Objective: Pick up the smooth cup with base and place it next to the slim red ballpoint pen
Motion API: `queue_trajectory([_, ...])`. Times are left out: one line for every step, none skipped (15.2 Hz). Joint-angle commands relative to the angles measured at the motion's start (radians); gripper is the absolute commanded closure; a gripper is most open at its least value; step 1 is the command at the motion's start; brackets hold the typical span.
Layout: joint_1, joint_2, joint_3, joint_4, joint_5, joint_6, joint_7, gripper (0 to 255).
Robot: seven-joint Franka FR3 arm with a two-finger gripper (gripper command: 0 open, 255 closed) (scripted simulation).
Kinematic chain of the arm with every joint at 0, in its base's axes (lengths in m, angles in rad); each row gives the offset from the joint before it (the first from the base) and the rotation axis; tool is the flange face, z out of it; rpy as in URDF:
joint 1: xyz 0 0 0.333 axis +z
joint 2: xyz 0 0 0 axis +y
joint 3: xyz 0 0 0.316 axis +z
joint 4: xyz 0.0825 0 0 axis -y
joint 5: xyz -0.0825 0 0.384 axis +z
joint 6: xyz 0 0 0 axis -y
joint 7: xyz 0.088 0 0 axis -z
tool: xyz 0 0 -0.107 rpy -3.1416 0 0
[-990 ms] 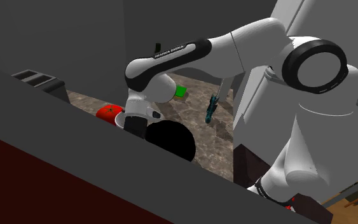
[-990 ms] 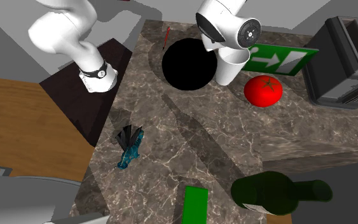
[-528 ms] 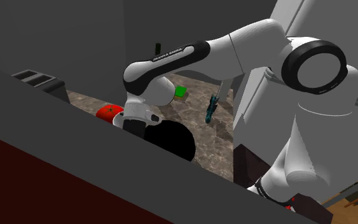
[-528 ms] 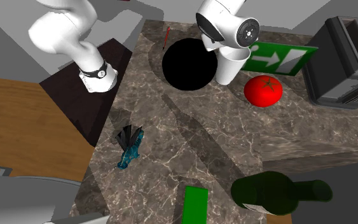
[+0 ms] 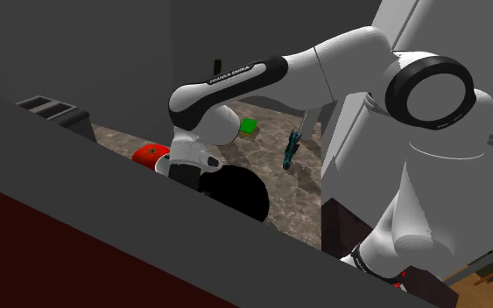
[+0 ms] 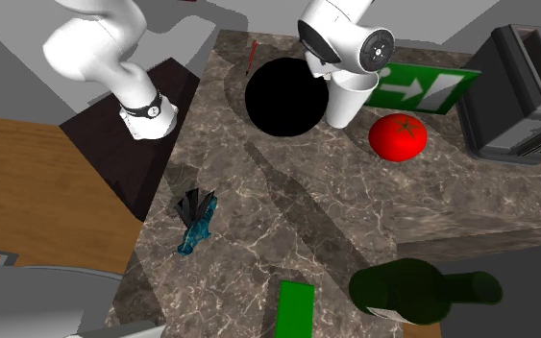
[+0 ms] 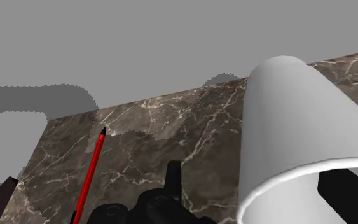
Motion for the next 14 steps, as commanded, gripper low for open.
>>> queue_trajectory([-0.002,0.027,-0.008,-0.011,-0.006,0.031,0.002,0])
queue_trajectory([-0.002,0.017,-0.011,-0.026,-0.002,0.031,-0.005,0])
queue_trajectory([-0.013,0.014,-0.020,-0.007,-0.013,0.003,0.000,0])
queue_trajectory([-0.024,0.013,-0.029,0.012,-0.023,-0.024,0.005,0])
queue_trajectory([-0.034,0.012,-0.038,0.034,-0.034,-0.052,0.010,0])
queue_trajectory([-0.043,0.013,-0.043,0.051,-0.042,-0.073,0.014,0])
queue_trajectory([-0.043,0.013,-0.043,0.051,-0.042,-0.073,0.014,0])
queue_trajectory([-0.044,0.013,-0.043,0.051,-0.042,-0.073,0.014,0])
queue_trajectory([-0.044,0.013,-0.043,0.051,-0.042,-0.073,0.014,0])
queue_trajectory([-0.044,0.013,-0.043,0.051,-0.042,-0.073,0.014,0])
queue_trajectory([-0.044,0.013,-0.043,0.051,-0.042,-0.073,0.014,0])
queue_trajectory([-0.044,0.013,-0.043,0.051,-0.042,-0.073,0.014,0])
queue_trajectory([-0.044,0.013,-0.043,0.051,-0.042,-0.073,0.014,0])
queue_trajectory([-0.044,0.013,-0.043,0.051,-0.042,-0.073,0.014,0])
